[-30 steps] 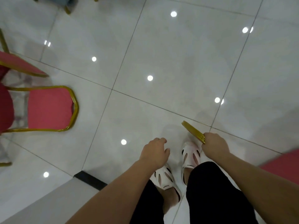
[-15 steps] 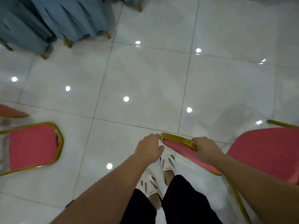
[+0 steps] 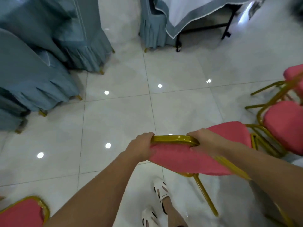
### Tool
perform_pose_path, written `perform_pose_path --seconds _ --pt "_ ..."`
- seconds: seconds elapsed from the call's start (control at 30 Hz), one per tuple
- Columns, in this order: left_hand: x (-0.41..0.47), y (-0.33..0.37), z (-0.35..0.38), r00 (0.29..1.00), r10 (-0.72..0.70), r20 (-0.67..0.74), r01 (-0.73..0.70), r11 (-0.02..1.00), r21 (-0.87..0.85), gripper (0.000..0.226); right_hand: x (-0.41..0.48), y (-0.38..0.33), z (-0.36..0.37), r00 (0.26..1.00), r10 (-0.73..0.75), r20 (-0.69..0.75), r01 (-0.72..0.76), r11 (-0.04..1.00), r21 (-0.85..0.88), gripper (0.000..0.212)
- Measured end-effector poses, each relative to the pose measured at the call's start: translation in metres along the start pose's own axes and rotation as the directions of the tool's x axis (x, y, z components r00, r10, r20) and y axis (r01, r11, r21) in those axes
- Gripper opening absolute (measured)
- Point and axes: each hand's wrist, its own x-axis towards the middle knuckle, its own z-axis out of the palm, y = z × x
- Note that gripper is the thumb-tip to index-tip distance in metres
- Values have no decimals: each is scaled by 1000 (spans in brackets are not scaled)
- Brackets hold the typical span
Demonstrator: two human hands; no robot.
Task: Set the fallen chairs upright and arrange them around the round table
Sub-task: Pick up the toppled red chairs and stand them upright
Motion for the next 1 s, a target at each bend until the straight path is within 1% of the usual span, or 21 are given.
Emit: perform_pose_path --seconds 0.07,0.13,0.2,0.3,0.4,0.57,0.77,0.93,1.0 --pt "4 25 -14 994 65 -84 -63 998 27 28 -24 17 -20 997 31 -64 -29 999 42 12" --pt "8 49 -28 989 90 -117 -87 996 34 20 -44 34 -36 991 60 -118 -51 996 77 13" --pt "12 75 -42 986 127 -105 -123 991 44 18 -63 51 -50 983 89 -159 -73 992 102 14" --pt "21 116 -56 979 200 -27 -194 970 146 14 -87 77 -64 975 123 -185 -97 985 145 15" --pt "31 156 -62 972 234 24 -234 955 181 12 -111 104 -73 966 138 -218 -98 978 185 16" --pt "51 224 -69 967 253 30 -254 950 179 9 -143 152 -91 946 173 -274 -103 962 252 14" --pt "86 278 -65 962 268 60 -275 940 205 11 -159 197 -104 925 211 -316 -116 949 295 12" --pt "114 302 -63 935 309 172 -345 907 242 19 -166 223 -92 920 253 -301 -141 927 347 12" --pt "129 317 -66 911 336 239 -392 884 255 21 -173 227 -90 893 302 -335 -172 914 367 17"
